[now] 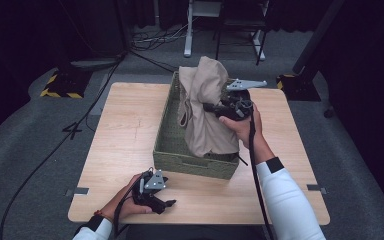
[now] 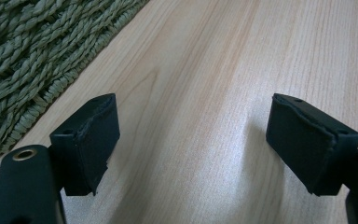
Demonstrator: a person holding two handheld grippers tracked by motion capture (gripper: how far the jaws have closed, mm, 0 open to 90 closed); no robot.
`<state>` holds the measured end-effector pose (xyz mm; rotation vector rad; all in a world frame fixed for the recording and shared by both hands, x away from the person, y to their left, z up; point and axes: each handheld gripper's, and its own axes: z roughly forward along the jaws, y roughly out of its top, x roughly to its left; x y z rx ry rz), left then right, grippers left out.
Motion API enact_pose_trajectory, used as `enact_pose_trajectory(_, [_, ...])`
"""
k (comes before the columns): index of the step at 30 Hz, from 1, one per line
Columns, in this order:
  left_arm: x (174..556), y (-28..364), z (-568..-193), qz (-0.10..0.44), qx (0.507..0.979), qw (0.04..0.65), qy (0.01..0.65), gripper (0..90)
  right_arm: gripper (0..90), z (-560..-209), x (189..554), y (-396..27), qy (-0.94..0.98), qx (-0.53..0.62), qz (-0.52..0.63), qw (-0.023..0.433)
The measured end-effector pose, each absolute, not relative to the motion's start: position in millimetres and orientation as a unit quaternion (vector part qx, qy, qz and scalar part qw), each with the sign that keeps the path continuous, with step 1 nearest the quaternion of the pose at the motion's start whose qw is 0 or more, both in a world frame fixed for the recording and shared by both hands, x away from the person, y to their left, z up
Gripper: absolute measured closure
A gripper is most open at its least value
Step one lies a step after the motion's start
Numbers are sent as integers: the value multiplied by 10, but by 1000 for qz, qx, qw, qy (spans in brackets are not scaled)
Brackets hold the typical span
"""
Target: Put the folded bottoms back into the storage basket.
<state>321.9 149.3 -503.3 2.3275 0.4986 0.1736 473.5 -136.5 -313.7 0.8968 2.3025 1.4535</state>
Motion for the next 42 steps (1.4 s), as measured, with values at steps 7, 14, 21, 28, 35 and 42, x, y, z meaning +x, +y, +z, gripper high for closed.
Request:
enact_pose_trajectory(7, [3220, 1493, -5033, 68, 907, 369, 194, 177, 641, -3402, 4887, -1232, 805, 329, 477, 125])
enact_pose_trajectory(14, [3222, 1490, -5034, 67, 907, 369, 194, 175, 640, -3595, 4975, -1173, 813, 350, 449, 125])
enact_pose_trajectory(21, [3227, 1485, -5034, 67, 907, 368, 194, 172, 639, -3742, 4996, -1089, 825, 365, 415, 120])
enact_pose_trajectory(28, [3231, 1483, -5036, 66, 906, 370, 193, 172, 634, -3884, 5059, -978, 843, 380, 360, 123])
enact_pose_trajectory(35, [3242, 1478, -5033, 66, 908, 368, 189, 172, 628, -3964, 5114, -887, 861, 380, 315, 124])
enact_pose_trajectory(42, [3242, 1477, -5034, 66, 908, 368, 189, 172, 602, -3991, 5141, -881, 866, 385, 301, 110])
